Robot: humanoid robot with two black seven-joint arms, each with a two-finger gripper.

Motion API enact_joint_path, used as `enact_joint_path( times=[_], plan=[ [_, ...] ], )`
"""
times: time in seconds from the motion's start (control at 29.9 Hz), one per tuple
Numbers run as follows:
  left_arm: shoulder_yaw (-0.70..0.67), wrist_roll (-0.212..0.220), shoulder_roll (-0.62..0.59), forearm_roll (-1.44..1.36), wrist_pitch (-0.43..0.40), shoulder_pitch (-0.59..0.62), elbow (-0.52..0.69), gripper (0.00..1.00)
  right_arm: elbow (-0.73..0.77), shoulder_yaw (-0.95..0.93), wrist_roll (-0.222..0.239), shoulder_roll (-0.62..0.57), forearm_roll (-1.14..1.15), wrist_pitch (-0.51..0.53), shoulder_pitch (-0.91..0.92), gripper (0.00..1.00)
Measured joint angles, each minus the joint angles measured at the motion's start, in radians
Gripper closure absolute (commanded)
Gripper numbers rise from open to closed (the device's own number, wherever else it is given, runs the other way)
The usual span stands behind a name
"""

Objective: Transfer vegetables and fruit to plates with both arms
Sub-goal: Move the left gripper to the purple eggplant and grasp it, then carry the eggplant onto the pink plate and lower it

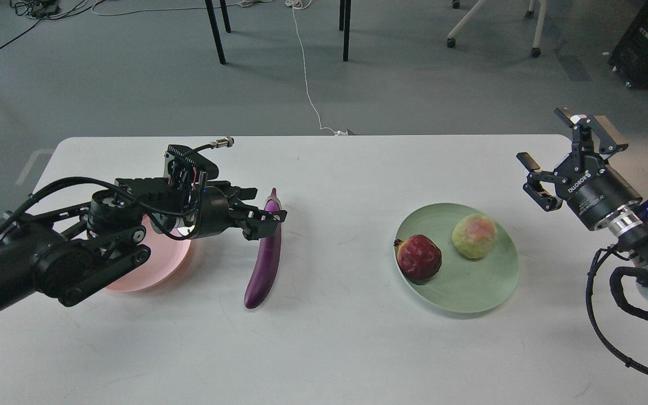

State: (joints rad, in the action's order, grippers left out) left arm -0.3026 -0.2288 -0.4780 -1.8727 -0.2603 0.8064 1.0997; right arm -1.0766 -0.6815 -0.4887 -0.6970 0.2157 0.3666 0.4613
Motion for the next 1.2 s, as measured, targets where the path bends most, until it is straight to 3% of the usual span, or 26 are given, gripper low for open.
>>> enact_joint_path(
  times=[0.5, 0.9, 0.97, 1.0, 1.1, 1.14, 1.2],
  plan=[
    [0.002, 0.072, 0.061, 0.035, -0.035, -0.044, -0.024, 0.14, -0.008, -0.001, 0.000, -0.004, 0.001, 0.000, -0.010, 0.02],
    [0.000, 0.075, 0.055, 0.035, -0.036, -0.078, -0.032, 0.16, -0.009, -0.003, 0.000, -0.004, 0.001, 0.000, -0.010, 0.02],
    [-0.003, 0.075, 0.057, 0.035, -0.036, -0.084, -0.032, 0.23, -0.009, -0.003, 0.000, -0.004, 0.002, 0.000, -0.011, 0.02],
    [-0.003, 0.075, 0.057, 0.035, -0.038, -0.085, -0.032, 0.31, -0.009, -0.003, 0.000, -0.004, 0.002, 0.000, -0.012, 0.02],
    [-0.007, 0.075, 0.058, 0.035, -0.053, -0.086, -0.030, 0.79, -0.009, -0.003, 0.000, -0.004, 0.002, 0.000, -0.012, 0.02],
    [-0.008, 0.076, 0.058, 0.036, -0.060, -0.086, -0.029, 0.86, -0.009, -0.003, 0.000, -0.004, 0.002, 0.000, -0.012, 0.02],
    [-0.010, 0.085, 0.058, 0.041, -0.066, -0.086, -0.028, 0.89, -0.009, -0.003, 0.000, -0.004, 0.002, 0.000, -0.012, 0.02]
  ],
)
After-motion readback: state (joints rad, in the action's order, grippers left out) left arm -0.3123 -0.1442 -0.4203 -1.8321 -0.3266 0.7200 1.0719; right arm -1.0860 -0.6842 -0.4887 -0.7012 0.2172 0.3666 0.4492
